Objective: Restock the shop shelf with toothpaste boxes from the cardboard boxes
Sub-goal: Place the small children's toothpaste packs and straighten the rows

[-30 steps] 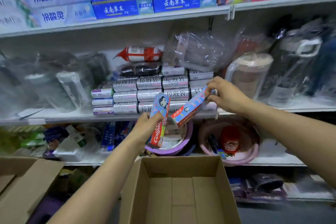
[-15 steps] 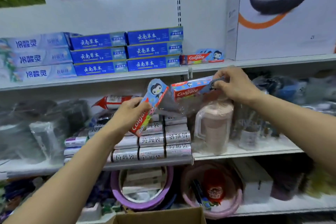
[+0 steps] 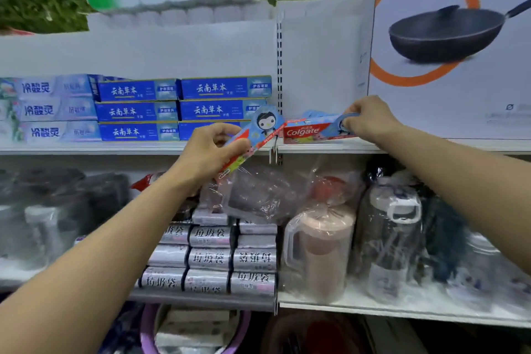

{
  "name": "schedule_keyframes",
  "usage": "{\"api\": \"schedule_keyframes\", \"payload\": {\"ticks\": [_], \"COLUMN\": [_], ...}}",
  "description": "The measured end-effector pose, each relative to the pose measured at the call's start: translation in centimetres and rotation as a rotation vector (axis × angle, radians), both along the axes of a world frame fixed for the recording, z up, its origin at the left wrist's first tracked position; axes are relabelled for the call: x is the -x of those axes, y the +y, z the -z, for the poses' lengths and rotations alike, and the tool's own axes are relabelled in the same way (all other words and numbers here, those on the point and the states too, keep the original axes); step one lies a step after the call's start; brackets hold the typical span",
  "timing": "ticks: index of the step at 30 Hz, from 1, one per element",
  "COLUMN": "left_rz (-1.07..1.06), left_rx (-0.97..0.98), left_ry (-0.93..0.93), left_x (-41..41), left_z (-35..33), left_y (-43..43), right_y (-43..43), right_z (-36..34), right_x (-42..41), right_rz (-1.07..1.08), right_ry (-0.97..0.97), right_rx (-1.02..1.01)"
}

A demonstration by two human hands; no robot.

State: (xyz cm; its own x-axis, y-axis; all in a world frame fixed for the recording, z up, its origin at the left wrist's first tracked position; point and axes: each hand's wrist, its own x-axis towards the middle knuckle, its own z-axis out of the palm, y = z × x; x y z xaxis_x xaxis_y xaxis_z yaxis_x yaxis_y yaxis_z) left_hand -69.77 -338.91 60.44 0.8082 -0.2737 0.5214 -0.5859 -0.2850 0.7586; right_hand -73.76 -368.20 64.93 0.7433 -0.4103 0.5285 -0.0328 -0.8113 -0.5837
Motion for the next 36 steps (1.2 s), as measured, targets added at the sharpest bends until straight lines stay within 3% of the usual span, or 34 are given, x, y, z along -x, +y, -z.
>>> {"api": "schedule_keyframes", "payload": {"ticks": [9, 18, 25, 29, 36], "left_rz": [0.077, 0.042, -0.116, -0.016, -0.064], "left_rx": [-0.119, -0.501, -0.571, -0.520, -0.690], "left_ry": [-0.093, -0.188, -0.446, -0.396, -0.496], "left_x": [-1.9, -6.3, -8.1, -9.2, -9.1], "left_z": [-2.1, -3.6, -2.8, -2.4, -2.3], "left_y": [-4.6, -10.0, -12.9, -13.3, -13.4], "right_y": [-1.3, -2.3, -2.5, -2.2, -3.8], "right_z": [0.5, 0.2, 0.3, 0.5, -0.3], "right_x": [-5.0, -3.0, -4.0, -6.8, -9.7], "right_rz": [-0.019, -0.054, -0.104, -0.152, -0.107], "right_ry": [0.073, -0.045, 0.098, 0.208, 0.215], "right_rx": [-0.025, -0.147, -0.288, -0.390, -0.576]}}
